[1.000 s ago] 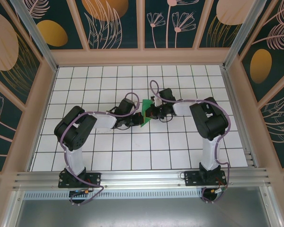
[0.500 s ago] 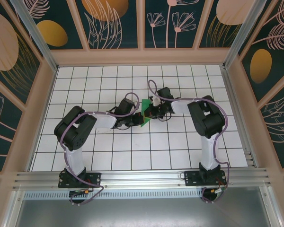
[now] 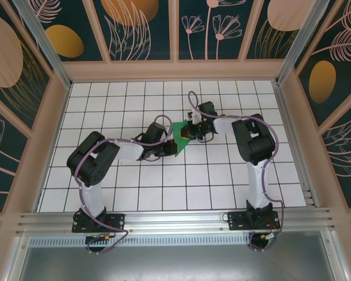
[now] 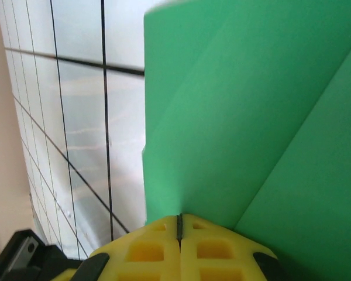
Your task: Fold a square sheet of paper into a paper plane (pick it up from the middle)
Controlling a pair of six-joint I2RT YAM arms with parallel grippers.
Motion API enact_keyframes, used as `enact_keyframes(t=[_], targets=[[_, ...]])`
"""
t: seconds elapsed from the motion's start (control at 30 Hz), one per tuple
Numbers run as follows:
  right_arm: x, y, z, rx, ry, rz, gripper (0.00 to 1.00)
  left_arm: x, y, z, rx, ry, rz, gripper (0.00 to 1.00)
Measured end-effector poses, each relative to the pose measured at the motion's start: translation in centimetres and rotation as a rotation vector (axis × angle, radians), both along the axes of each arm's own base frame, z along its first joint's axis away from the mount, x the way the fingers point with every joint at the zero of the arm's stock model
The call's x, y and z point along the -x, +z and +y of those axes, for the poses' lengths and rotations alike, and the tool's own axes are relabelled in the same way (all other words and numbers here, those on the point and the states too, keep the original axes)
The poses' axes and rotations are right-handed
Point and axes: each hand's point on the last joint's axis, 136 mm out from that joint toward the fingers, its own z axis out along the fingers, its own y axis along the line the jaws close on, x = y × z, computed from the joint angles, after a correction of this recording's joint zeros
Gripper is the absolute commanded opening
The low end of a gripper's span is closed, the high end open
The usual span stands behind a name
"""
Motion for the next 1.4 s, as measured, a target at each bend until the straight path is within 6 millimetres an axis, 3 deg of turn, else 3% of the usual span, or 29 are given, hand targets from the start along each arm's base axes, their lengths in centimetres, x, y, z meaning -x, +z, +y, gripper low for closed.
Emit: enact_keyframes(t=[0.43, 0.67, 0.8, 0.97, 1.1, 1.23, 1.4], targets=[[-5.4, 0.1, -0.7, 0.004, -0.073, 0.003, 0.03, -0.1, 0.0, 0.0, -0.003, -0.002, -0.009, 0.00], [-10.2, 0.4, -3.0, 0.046, -0.176, -0.065, 0.03, -0.1, 0.0, 0.0, -0.006, -0.007, -0.013, 0.00], [-11.3, 0.4, -4.3, 0.059, -0.212, -0.086, 0.04, 0.1, 0.1, 0.1, -0.010, -0.012, -0.007, 0.00], [-9.9, 0.9, -5.4, 0.090, -0.236, -0.107, 0.04, 0.3, 0.1, 0.2, -0.021, -0.016, 0.005, 0.00], [-7.8, 3.0, -5.2, 0.091, -0.217, -0.135, 0.06, 0.4, 0.1, 0.2, -0.025, -0.018, 0.013, 0.00], [-5.1, 4.8, -2.7, 0.077, -0.140, -0.181, 0.05, 0.5, 0.1, 0.3, -0.026, -0.018, 0.016, 0.00], [-2.0, 4.3, 0.8, 0.072, -0.038, -0.182, 0.04, 0.5, 0.1, 0.3, -0.029, -0.018, 0.020, 0.00]])
